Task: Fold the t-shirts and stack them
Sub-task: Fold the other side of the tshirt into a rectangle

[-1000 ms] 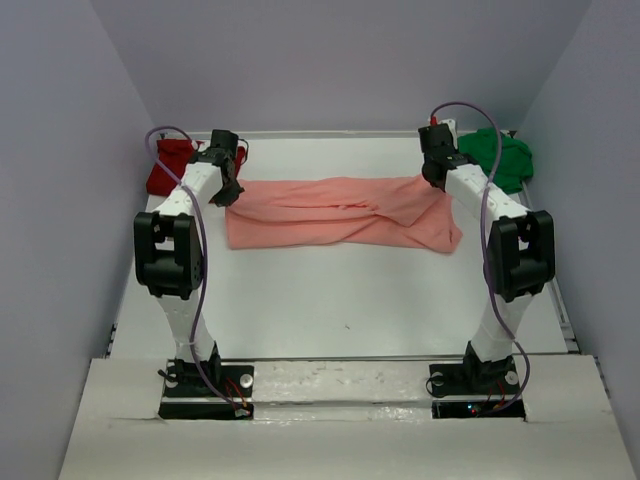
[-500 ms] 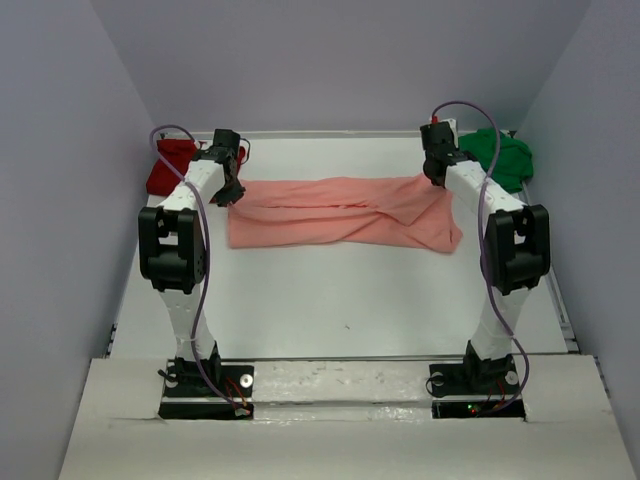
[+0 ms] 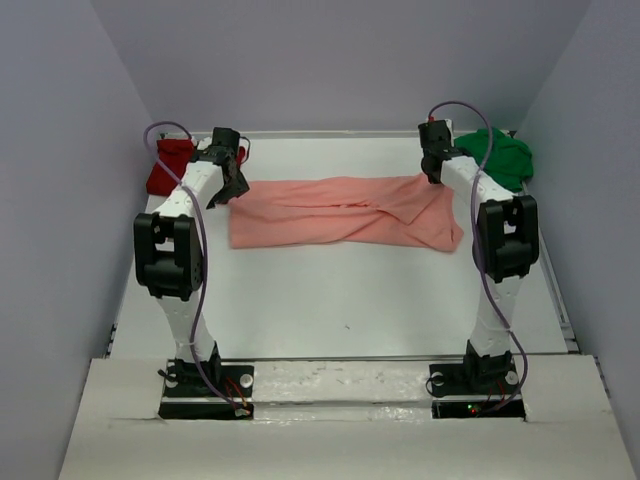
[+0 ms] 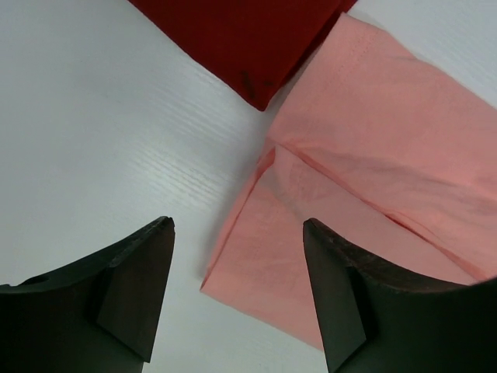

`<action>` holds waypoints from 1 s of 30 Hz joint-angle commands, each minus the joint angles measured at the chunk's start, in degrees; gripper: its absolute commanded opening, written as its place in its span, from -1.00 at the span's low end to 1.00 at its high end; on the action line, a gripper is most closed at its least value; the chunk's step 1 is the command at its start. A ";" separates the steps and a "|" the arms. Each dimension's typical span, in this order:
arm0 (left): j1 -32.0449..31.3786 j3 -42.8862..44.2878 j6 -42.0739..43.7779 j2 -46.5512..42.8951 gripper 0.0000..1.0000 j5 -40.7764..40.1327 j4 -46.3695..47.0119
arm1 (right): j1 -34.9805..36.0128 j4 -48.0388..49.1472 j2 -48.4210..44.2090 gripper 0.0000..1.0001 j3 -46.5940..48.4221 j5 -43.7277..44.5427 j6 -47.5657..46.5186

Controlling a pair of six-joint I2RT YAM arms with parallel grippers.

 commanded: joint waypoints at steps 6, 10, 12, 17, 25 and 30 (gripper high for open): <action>-8.57 -5.04 -0.71 -14.25 0.53 0.42 0.63 | -1.12 0.17 4.63 -1.00 5.77 -1.21 -1.42; -9.98 -5.66 -0.28 -14.96 0.53 0.15 0.37 | -2.88 -0.44 7.70 -1.00 8.23 -2.69 -1.25; -10.24 -6.27 -0.10 -15.22 0.52 0.07 0.46 | -2.88 -0.80 8.59 -1.00 9.64 -3.58 -0.99; -10.77 -6.63 0.34 -15.75 0.52 0.51 0.46 | -3.41 -4.57 12.28 -0.81 17.27 -7.19 -0.37; -11.65 -7.42 0.87 -18.03 0.52 -1.25 0.90 | -3.41 -5.98 12.46 0.30 25.54 -9.65 -1.86; -13.58 -7.77 0.43 -18.47 0.52 -1.95 1.60 | 0.89 -12.64 5.45 0.38 27.32 -12.37 1.55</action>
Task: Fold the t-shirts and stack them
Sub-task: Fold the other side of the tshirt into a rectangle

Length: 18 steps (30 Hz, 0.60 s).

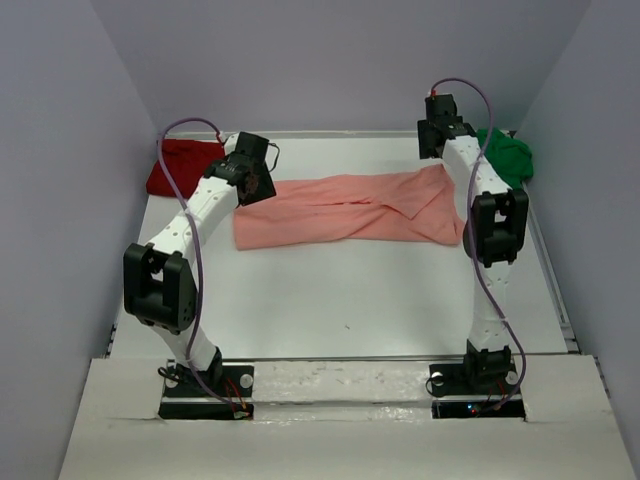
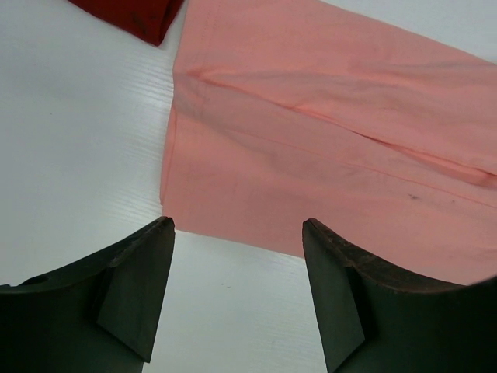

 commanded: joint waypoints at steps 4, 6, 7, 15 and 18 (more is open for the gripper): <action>-4.21 -0.25 -0.27 -3.07 0.52 -2.99 1.94 | 7.55 -2.63 -18.39 0.33 -18.01 -12.29 11.04; -5.01 0.89 0.08 -2.54 0.52 -3.34 1.14 | 7.56 0.20 -22.79 0.32 -24.21 -15.02 12.10; -5.36 1.16 0.25 -2.45 0.52 -3.69 0.97 | 7.56 0.11 -23.85 0.31 -26.15 -16.60 13.06; -7.21 -0.86 1.40 -5.26 0.52 -2.46 2.28 | 7.56 0.03 -28.07 -0.02 -39.69 -13.64 15.01; -7.21 -2.27 1.31 -6.31 0.52 -2.46 2.37 | 7.56 -0.94 -26.76 -0.07 -40.50 -9.94 14.39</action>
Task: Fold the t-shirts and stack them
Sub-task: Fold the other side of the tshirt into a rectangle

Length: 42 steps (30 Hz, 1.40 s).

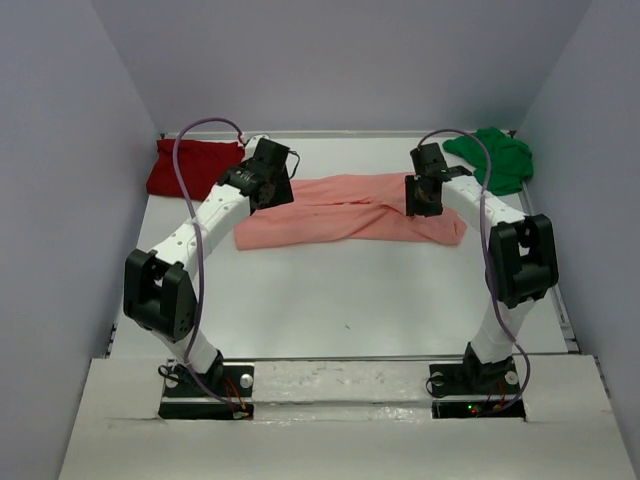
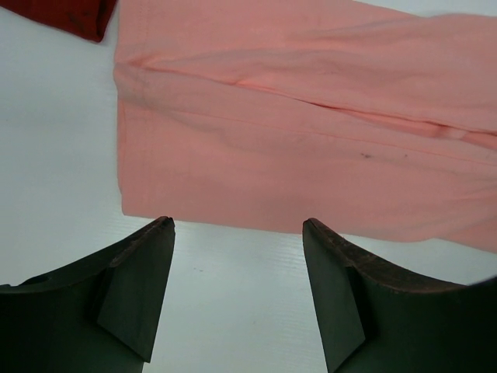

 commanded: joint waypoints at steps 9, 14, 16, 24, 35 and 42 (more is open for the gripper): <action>-0.10 -2.34 1.29 -5.86 0.52 -1.46 1.02 | -0.46 1.38 3.75 -0.14 0.44 2.42 0.77; -0.02 -2.60 1.20 -5.08 0.52 -0.32 1.72 | -0.46 1.64 5.07 -0.14 2.02 0.58 -0.19; -0.10 -2.69 1.03 -4.72 0.52 0.21 1.98 | -0.46 1.56 5.69 -0.14 2.99 0.93 -0.72; -0.02 -2.78 1.20 -3.76 0.52 0.30 2.51 | -0.46 -0.11 7.97 -0.14 9.14 0.05 -1.95; -0.11 -3.31 1.55 -3.58 0.52 0.13 2.42 | 0.69 -0.47 9.38 -0.14 9.50 -0.57 -1.78; -0.10 -3.66 1.47 -3.23 0.52 0.65 2.86 | 1.21 -0.03 9.20 -0.15 7.74 -0.13 -2.04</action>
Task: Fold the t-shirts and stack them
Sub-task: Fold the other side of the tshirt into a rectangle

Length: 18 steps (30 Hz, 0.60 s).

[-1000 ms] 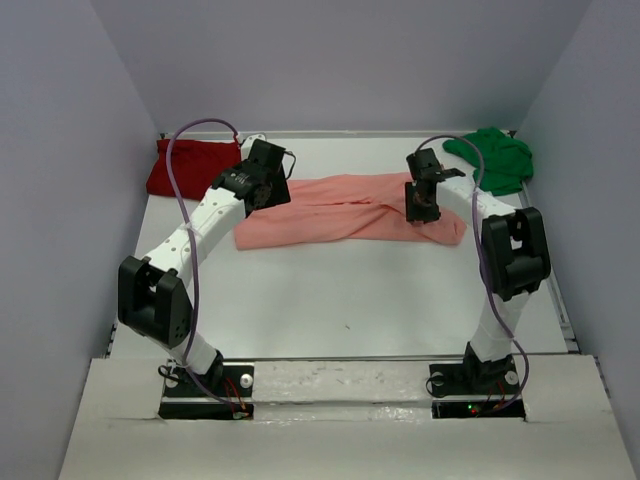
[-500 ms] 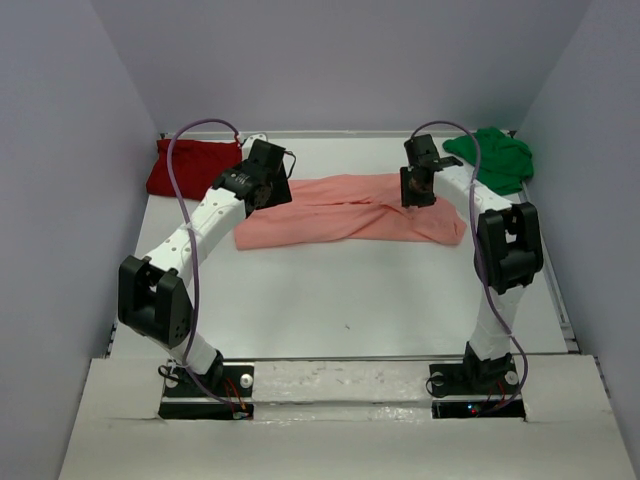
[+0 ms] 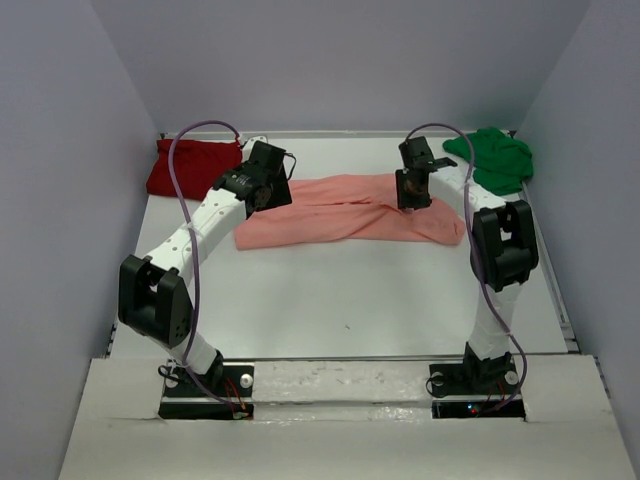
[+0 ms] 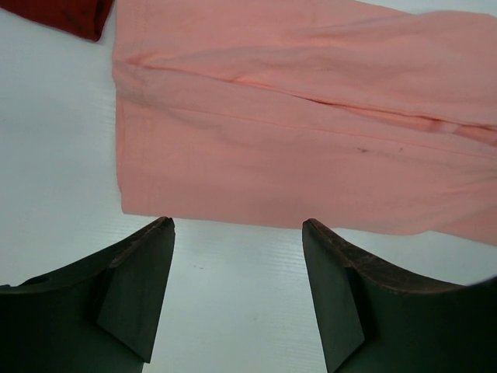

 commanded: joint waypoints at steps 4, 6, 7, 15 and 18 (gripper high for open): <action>-0.10 -1.04 0.59 0.10 0.52 -0.26 1.42 | 0.67 1.00 -0.11 -0.15 -1.66 -0.26 -0.60; -0.02 -1.21 0.59 -0.08 0.52 -0.26 1.51 | 0.67 1.09 0.33 -0.16 -1.92 -0.52 -0.60; -0.10 -1.39 0.68 0.01 0.52 -0.26 1.51 | 0.67 1.18 0.51 -0.16 -2.19 -0.26 -0.25; -0.11 -2.00 0.77 0.09 0.52 -0.62 1.51 | 1.19 1.71 1.12 -0.26 -2.98 0.01 0.11; -0.02 -2.18 0.86 0.27 0.52 -0.18 1.86 | 1.19 1.79 1.12 -0.45 -3.15 0.10 -0.07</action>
